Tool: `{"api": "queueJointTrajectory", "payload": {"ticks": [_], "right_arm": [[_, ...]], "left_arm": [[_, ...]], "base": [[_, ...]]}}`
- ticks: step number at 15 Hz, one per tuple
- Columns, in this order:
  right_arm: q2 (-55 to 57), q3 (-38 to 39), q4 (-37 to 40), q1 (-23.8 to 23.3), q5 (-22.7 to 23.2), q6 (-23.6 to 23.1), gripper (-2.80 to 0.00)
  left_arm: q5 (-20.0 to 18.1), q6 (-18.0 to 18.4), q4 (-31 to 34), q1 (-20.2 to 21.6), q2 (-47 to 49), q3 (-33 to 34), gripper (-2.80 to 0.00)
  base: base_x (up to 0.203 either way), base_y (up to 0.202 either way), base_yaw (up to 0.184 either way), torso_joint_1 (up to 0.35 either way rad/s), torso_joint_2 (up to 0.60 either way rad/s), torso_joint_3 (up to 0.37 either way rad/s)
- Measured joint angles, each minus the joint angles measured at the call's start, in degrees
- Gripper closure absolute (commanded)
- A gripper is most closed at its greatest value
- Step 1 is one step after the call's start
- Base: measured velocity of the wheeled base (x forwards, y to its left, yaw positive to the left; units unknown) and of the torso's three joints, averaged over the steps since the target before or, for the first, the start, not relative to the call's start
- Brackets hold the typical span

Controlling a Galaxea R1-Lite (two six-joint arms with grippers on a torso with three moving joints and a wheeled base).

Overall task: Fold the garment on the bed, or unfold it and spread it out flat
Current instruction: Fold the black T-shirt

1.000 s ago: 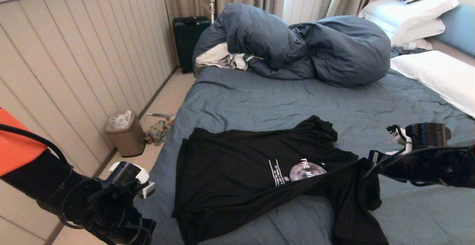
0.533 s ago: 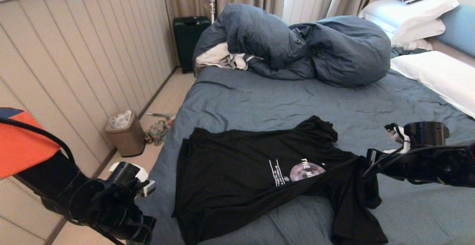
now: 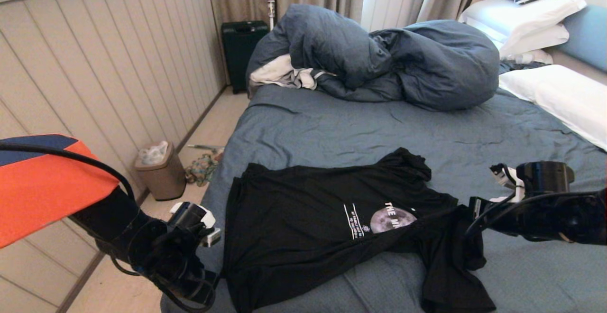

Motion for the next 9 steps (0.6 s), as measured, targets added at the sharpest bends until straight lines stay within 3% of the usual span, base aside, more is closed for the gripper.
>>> {"api": "queueJointTrajectory", "payload": {"ticks": [3, 6, 9], "right_arm": [[0.16, 0.08, -0.16, 0.16, 0.02, -0.05, 0.0], [0.57, -0.49, -0.94, -0.2, 0.43, -0.13, 0.0], [0.85, -0.51, -0.96, -0.44, 0.68, -0.57, 0.0]], "left_arm": [[-0.02, 0.34, 2.38, -0.59, 0.64, -2.87, 0.0], [0.06, -1.09, 4.49, -4.06, 2.32, -7.82, 0.0], [0.11, -1.54, 11.03, -5.62, 4.36, -14.88, 0.0]], "base": [[0.0, 0.0, 0.0, 0.0, 0.0, 0.0], [0.0, 0.0, 0.0, 0.0, 0.0, 0.0], [0.0, 0.0, 0.0, 0.0, 0.0, 0.0]]}}
